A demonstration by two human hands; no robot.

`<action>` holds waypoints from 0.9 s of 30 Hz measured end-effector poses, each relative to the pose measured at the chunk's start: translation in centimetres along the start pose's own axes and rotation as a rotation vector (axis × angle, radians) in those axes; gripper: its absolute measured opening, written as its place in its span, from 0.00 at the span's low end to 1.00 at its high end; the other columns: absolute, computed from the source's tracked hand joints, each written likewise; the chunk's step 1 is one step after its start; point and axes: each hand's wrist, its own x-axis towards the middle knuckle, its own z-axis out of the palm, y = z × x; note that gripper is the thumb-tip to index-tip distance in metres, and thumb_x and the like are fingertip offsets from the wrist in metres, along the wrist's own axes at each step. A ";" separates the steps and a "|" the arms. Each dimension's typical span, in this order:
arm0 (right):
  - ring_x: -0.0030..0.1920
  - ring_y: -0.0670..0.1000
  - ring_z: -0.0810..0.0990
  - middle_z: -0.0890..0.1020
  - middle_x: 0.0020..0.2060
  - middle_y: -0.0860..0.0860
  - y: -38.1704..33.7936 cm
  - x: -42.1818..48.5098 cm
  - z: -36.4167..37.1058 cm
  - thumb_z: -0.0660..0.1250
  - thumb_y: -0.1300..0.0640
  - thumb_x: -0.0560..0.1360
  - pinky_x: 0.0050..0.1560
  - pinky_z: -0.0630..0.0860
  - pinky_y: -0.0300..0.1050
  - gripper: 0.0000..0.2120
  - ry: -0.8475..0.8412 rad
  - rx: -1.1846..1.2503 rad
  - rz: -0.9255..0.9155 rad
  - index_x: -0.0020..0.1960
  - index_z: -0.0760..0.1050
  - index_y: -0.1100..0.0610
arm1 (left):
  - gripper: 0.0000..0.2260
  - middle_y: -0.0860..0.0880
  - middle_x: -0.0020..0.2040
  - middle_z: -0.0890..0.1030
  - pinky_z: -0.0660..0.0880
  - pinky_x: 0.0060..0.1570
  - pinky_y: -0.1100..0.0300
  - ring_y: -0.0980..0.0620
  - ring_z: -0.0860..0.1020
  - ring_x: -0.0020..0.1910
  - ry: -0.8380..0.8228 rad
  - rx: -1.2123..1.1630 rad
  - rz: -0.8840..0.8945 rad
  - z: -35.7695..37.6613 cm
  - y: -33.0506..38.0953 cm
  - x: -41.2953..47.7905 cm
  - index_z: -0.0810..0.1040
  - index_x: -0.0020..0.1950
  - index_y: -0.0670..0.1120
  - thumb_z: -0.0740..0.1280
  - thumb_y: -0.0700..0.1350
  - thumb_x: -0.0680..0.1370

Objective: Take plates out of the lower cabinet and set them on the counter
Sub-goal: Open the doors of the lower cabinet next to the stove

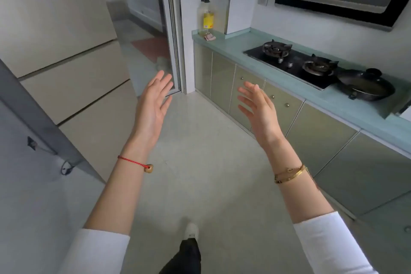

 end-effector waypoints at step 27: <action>0.63 0.50 0.79 0.82 0.61 0.49 6.0 35.0 10.3 0.55 0.48 0.83 0.68 0.74 0.51 0.17 0.039 0.014 0.032 0.65 0.76 0.52 | 0.22 0.54 0.70 0.76 0.65 0.74 0.54 0.58 0.73 0.70 -0.032 0.000 -0.053 -3.9 -5.5 37.2 0.67 0.76 0.51 0.58 0.52 0.81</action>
